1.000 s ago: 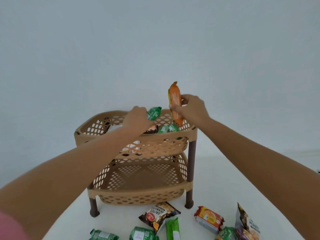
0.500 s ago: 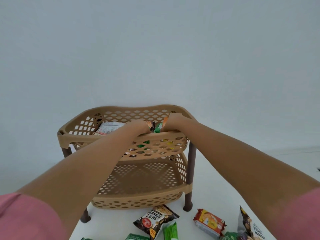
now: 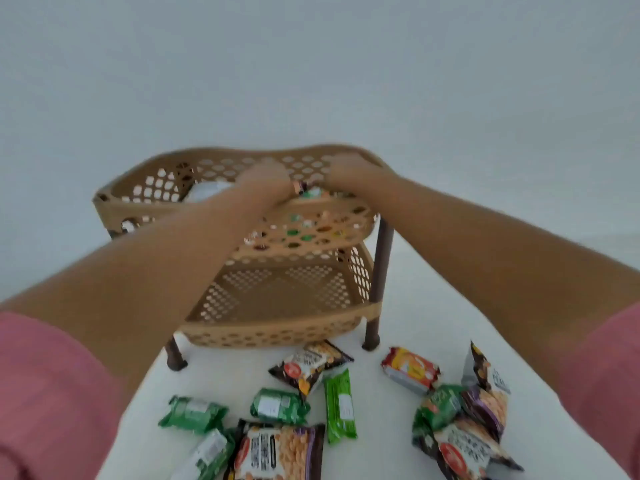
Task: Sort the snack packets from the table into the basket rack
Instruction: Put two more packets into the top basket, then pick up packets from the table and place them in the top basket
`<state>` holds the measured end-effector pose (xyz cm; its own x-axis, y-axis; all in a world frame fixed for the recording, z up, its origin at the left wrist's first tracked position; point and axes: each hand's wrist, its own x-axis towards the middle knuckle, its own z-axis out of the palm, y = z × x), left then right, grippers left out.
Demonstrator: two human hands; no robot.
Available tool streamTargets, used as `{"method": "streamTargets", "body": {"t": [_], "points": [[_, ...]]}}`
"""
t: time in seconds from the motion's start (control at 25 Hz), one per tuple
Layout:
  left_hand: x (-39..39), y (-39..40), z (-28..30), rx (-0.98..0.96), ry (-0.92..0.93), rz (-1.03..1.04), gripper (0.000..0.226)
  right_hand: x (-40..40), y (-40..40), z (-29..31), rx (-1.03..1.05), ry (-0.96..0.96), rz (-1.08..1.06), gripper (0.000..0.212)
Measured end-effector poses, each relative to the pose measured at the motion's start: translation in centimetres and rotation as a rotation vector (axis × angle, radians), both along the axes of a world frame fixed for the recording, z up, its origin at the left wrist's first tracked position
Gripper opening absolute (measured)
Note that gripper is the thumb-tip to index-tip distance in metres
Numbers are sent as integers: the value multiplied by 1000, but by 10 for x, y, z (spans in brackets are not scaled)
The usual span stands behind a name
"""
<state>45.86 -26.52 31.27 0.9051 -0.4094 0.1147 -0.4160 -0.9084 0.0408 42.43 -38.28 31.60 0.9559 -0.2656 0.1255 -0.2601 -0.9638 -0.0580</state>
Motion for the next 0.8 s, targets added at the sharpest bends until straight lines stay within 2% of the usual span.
{"method": "streamTargets", "body": {"t": [0.12, 0.2, 0.28, 0.4, 0.52, 0.64, 0.72, 0.8], "points": [[-9, 1, -1, -247, -292, -12, 39, -23, 1, 8, 167, -272, 92, 45], [-24, 6, 2, -408, -512, -170, 35, -49, 5, 11, 235, -451, 176, 38], [-49, 19, 0, -629, -601, -422, 31, -87, 7, 5, 221, -591, 256, 38], [-94, 53, -34, -852, -664, -629, 21, -158, -1, -28, 209, -668, 330, 39], [-136, 92, -112, -794, -465, -646, 13, -214, -8, -97, 427, -551, 250, 30], [-153, 110, -191, -708, -171, -348, 16, -232, 7, -177, 612, -280, 77, 34], [-148, 113, -233, -519, 16, -131, 27, -227, 22, -219, 588, -88, 82, 36], [-142, 114, -261, -249, 107, -80, 49, -215, 33, -249, 562, 51, 94, 39]]}}
